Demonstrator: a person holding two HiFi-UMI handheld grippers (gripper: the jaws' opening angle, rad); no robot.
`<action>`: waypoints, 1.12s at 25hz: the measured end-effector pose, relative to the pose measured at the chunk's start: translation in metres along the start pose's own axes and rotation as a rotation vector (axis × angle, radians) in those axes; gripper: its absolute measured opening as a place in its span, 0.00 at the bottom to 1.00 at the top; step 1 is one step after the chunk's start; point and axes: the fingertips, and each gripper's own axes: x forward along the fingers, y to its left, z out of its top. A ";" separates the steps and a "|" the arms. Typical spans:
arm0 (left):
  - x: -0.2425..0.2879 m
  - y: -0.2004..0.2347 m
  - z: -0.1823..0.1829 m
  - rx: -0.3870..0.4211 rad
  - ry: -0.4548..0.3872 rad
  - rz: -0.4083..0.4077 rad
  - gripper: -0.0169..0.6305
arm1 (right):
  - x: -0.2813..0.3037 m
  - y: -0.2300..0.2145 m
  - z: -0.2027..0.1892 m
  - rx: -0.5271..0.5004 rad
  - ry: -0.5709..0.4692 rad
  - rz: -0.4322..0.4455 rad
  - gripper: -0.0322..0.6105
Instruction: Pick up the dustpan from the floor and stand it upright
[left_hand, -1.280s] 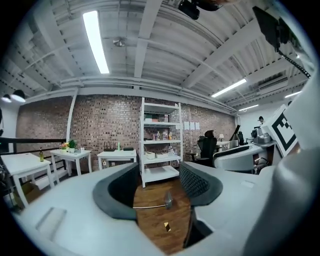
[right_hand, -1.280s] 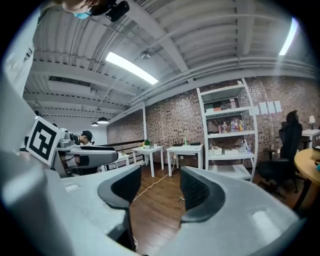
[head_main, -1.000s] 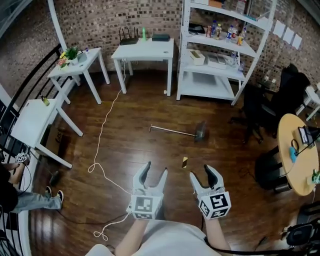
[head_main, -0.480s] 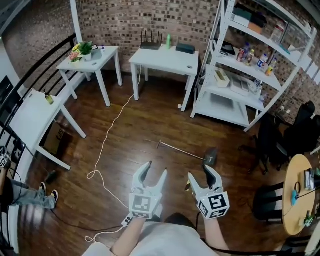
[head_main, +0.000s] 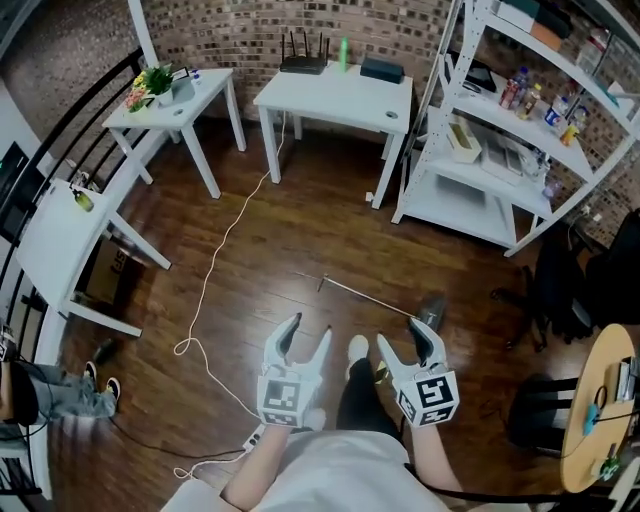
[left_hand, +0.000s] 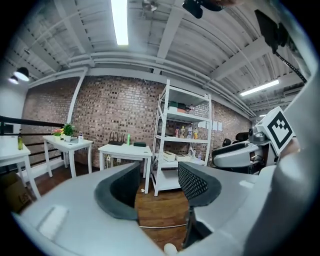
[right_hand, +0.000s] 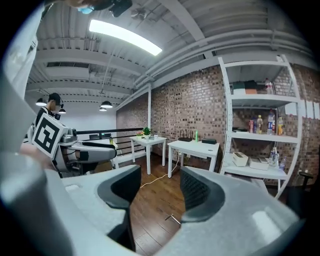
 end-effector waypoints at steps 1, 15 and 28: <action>0.020 0.002 -0.004 0.003 0.014 0.001 0.42 | 0.015 -0.014 -0.003 -0.004 0.013 0.006 0.42; 0.264 0.025 -0.086 -0.064 0.267 0.017 0.43 | 0.207 -0.149 -0.077 -0.034 0.301 0.239 0.42; 0.319 0.107 -0.278 -0.174 0.540 0.083 0.43 | 0.362 -0.120 -0.249 -0.069 0.617 0.483 0.42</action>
